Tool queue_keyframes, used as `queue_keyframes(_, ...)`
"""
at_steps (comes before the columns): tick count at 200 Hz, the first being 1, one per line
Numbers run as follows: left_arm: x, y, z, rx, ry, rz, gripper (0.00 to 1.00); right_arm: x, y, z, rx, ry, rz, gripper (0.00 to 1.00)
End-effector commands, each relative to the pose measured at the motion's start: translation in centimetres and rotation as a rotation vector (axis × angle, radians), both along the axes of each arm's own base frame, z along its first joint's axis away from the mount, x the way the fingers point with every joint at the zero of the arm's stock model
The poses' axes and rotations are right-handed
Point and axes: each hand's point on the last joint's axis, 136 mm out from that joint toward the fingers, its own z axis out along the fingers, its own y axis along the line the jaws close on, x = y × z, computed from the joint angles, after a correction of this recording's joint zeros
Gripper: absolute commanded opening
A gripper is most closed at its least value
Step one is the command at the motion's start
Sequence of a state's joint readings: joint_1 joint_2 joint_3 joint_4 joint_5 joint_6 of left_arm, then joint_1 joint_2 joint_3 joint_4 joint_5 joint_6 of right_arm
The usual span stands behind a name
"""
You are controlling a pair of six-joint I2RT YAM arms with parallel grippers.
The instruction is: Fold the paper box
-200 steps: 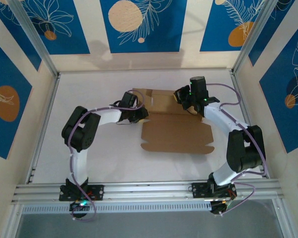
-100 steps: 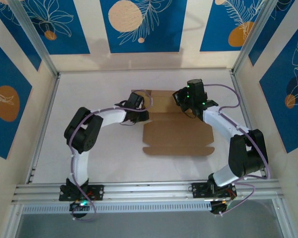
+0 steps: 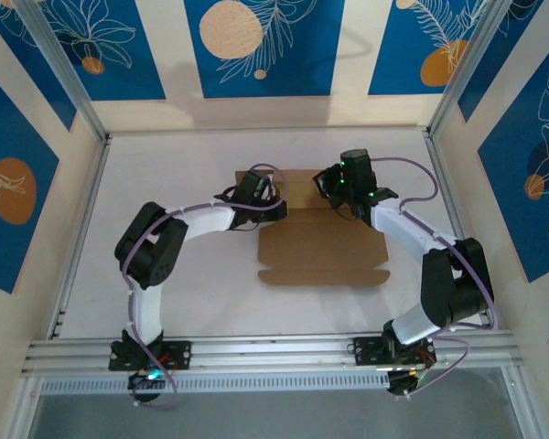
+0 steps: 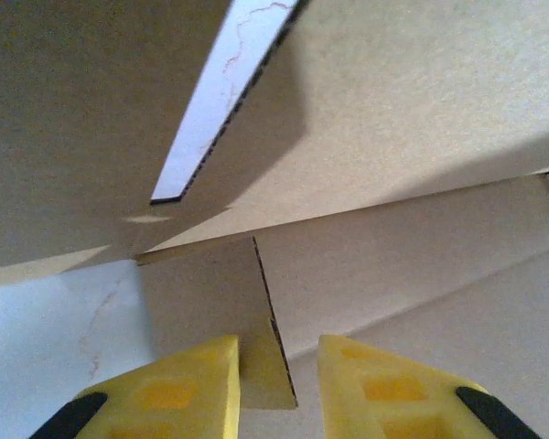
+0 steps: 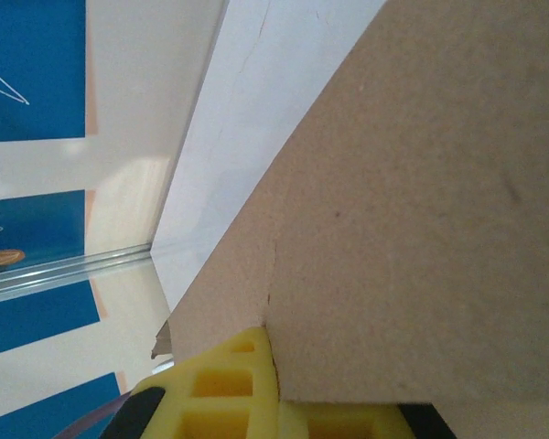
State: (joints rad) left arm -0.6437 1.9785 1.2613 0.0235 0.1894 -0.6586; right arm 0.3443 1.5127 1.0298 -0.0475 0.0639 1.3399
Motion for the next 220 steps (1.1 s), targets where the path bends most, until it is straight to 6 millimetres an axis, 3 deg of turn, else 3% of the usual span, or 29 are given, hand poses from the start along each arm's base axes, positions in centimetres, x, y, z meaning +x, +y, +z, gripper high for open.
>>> queue_keyframes(1,-0.8,-3.7,2.8,-0.14,-0.044,-0.104,0.27,-2.8,1.7,-2.9,0.005,0.12,0.093,0.04)
queue_keyframes(115,-1.8,-3.2,-2.4,-0.043,0.054,-0.094,0.32,-2.9,2.0,-3.1,0.005,0.123,0.099,0.03)
queue_keyframes(137,-1.8,-2.2,-0.5,-0.02,-0.011,-0.095,0.37,-2.7,1.4,-2.8,-0.005,0.116,0.087,0.04)
queue_keyframes(182,-2.5,1.2,7.0,-0.036,-0.136,-0.162,0.57,-2.2,-0.5,-2.1,-0.051,0.09,0.079,0.04)
queue_keyframes(220,-3.8,4.9,11.7,0.12,-0.255,-0.247,0.61,-2.1,-1.4,-2.3,-0.078,0.08,0.088,0.04)
